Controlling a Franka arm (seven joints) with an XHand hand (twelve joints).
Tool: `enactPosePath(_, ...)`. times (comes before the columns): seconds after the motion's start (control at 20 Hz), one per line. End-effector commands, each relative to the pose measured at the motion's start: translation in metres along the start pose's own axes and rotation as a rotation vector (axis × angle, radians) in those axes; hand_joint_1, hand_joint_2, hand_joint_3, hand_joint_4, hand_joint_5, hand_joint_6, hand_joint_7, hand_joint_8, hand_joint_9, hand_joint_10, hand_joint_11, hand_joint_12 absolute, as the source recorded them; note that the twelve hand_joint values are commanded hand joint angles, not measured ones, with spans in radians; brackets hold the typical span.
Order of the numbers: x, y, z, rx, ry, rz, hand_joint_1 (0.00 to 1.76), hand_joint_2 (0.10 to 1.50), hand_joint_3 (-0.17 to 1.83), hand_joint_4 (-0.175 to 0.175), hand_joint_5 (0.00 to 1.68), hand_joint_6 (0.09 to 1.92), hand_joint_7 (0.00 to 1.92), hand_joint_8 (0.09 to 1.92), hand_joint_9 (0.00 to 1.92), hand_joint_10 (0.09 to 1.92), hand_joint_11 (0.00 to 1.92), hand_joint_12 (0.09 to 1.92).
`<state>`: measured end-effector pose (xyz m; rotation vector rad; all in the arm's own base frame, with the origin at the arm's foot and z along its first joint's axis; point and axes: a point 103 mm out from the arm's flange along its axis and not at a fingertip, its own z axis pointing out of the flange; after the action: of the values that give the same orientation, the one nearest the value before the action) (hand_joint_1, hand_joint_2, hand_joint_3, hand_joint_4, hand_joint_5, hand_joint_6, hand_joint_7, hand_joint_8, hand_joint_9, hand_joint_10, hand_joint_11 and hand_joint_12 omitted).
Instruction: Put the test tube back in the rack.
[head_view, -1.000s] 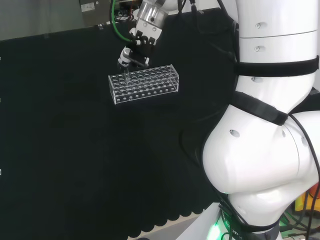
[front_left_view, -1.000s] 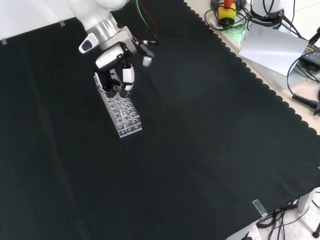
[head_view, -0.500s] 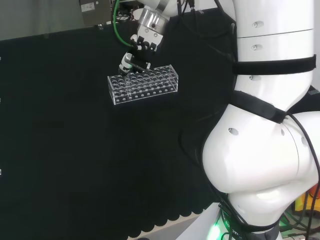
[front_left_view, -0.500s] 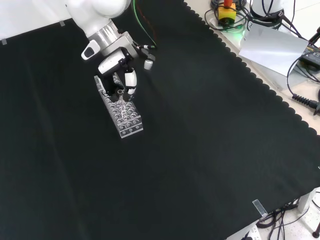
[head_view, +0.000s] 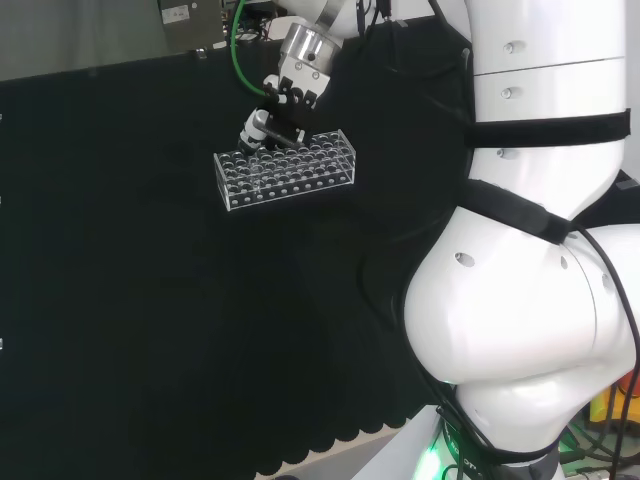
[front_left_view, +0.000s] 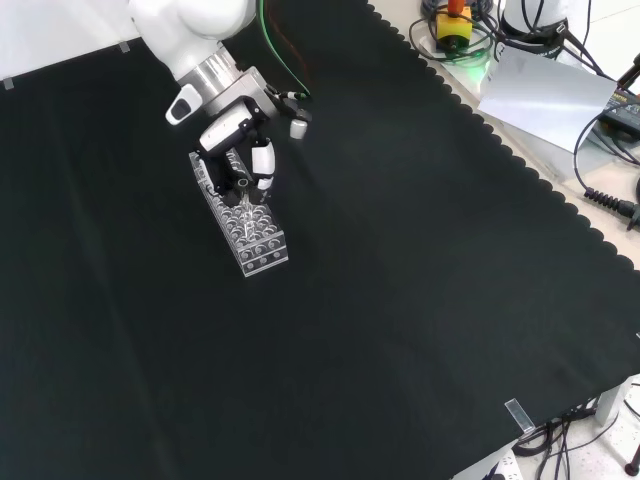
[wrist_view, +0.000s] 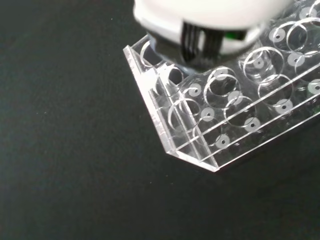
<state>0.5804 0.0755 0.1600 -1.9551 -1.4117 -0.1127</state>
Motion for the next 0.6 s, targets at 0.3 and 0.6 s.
enactPosePath(0.3,0.012,-0.013,-0.025,0.012,0.010,-0.063,1.20,0.46,0.92,-0.075,0.69,0.77,0.63,0.95,0.72,0.87,0.58,1.44)
enactPosePath(0.6,0.024,-0.034,-0.066,-0.039,-0.008,-0.092,1.20,0.45,0.92,-0.063,0.65,0.76,0.60,0.95,0.67,0.86,0.55,1.44)
